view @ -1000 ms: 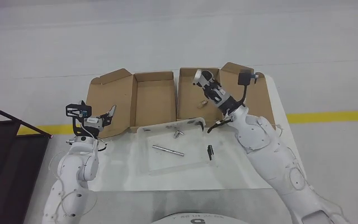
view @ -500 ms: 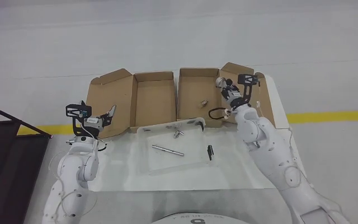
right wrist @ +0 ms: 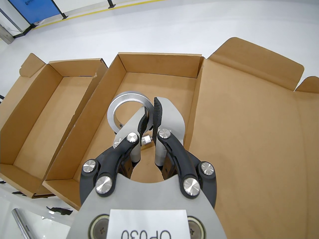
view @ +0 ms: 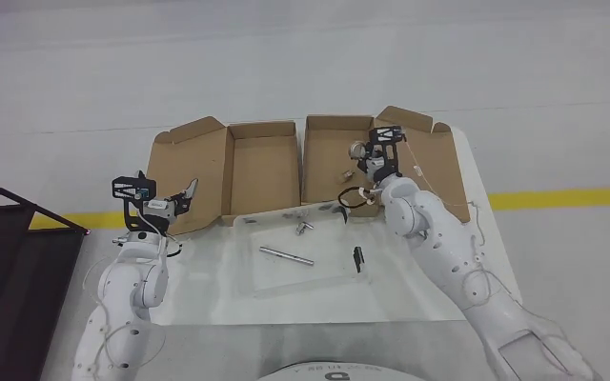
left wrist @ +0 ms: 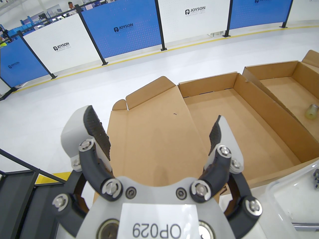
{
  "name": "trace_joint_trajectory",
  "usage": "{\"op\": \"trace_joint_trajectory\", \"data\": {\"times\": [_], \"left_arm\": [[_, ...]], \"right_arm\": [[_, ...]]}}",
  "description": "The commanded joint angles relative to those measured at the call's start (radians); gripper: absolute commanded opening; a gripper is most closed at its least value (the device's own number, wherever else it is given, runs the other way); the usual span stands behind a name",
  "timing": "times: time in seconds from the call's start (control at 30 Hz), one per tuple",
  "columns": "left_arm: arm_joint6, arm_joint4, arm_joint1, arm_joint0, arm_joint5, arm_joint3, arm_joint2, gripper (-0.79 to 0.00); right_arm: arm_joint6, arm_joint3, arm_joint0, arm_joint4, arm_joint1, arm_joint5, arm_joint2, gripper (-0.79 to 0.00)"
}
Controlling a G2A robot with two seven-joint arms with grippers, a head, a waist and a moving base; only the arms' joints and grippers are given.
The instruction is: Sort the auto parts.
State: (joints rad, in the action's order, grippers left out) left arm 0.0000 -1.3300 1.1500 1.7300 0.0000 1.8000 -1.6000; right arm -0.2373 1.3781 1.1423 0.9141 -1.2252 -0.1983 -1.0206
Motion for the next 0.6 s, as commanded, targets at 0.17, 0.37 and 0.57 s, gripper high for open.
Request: {"op": "trace_joint_trajectory", "data": {"times": [0.17, 0.37, 0.57], "left_arm": [[0.0, 0.0, 0.0, 0.0, 0.0, 0.0, 0.0, 0.0], [0.0, 0.0, 0.0, 0.0, 0.0, 0.0, 0.0, 0.0], [0.0, 0.0, 0.0, 0.0, 0.0, 0.0, 0.0, 0.0]], "right_arm": [[-0.058, -0.057, -0.034, 0.019, -0.015, -0.027, 0.024, -0.616], [-0.073, -0.051, -0.042, 0.019, -0.025, -0.047, 0.025, -0.299], [-0.003, 0.047, -0.004, -0.062, -0.03, -0.02, -0.017, -0.102]]}}
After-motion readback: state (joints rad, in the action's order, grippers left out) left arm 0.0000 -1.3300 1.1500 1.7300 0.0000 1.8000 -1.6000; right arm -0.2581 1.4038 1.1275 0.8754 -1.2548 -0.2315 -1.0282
